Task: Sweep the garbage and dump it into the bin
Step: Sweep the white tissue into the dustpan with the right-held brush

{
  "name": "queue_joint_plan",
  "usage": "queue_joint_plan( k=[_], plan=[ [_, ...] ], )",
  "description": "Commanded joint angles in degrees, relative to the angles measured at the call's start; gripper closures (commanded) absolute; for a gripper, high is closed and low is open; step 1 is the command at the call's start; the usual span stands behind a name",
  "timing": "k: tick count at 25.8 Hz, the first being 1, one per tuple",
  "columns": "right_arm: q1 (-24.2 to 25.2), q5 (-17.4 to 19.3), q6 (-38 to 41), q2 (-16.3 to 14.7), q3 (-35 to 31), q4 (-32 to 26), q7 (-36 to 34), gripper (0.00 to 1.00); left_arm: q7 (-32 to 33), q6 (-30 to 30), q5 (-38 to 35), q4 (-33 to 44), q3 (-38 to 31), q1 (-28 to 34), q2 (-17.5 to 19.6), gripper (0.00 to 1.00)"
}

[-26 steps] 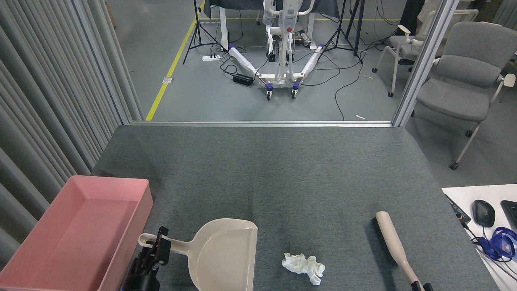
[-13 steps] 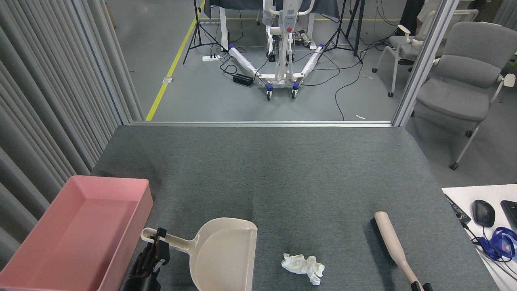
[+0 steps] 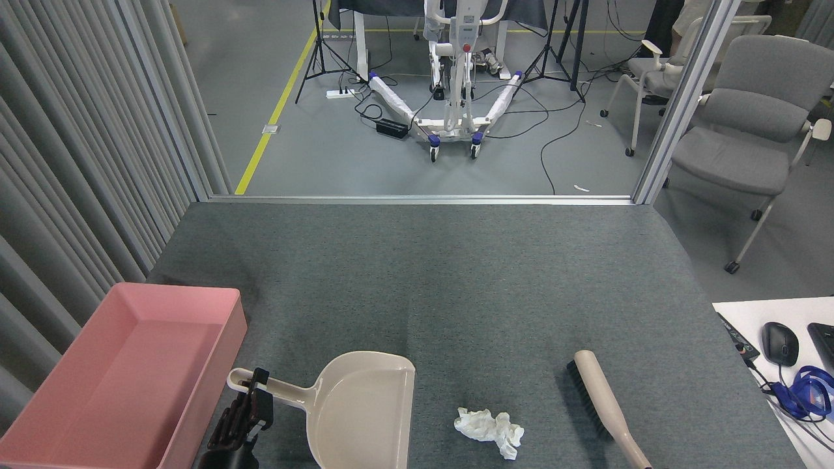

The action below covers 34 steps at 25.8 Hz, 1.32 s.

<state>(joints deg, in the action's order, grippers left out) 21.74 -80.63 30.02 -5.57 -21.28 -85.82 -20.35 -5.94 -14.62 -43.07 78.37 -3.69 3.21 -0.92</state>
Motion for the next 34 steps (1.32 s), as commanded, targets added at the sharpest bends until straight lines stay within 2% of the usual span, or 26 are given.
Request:
queue_joint_plan(
  k=[1,4,7,14,24,29,34],
  plan=[
    [1.91,0.04,2.5,0.91,1.86,-1.54,0.22,0.92,-0.65,-0.59,0.0,-0.06,0.0,0.12,-0.05,1.0],
    [1.99,0.65,2.76,0.83,3.71,-1.9,0.22,1.0,-0.74,-0.68,0.0,0.03,0.0,0.04,-0.14,1.0],
    [2.52,1.79,3.38,0.74,5.02,-2.95,0.22,1.0,-0.83,-0.68,-0.35,0.38,0.0,0.3,-0.23,1.0],
    [4.02,2.32,0.74,0.12,13.46,-3.39,0.22,1.0,-0.83,-0.68,-0.7,0.47,-0.09,1.62,-0.49,1.0],
    [4.19,4.34,-12.26,0.21,33.41,-3.04,-0.48,1.0,-0.83,-0.68,-0.88,2.05,-0.09,2.59,-0.14,1.0],
    [2.17,4.61,-18.15,1.27,44.31,-1.98,-1.8,1.0,-0.74,-0.5,-0.97,2.05,-0.09,2.67,-0.31,1.0],
    [0.76,4.61,-20.44,2.32,49.85,-1.98,-3.12,1.0,-0.74,-0.41,-0.97,2.4,-0.09,2.67,-0.31,1.0]
  ],
)
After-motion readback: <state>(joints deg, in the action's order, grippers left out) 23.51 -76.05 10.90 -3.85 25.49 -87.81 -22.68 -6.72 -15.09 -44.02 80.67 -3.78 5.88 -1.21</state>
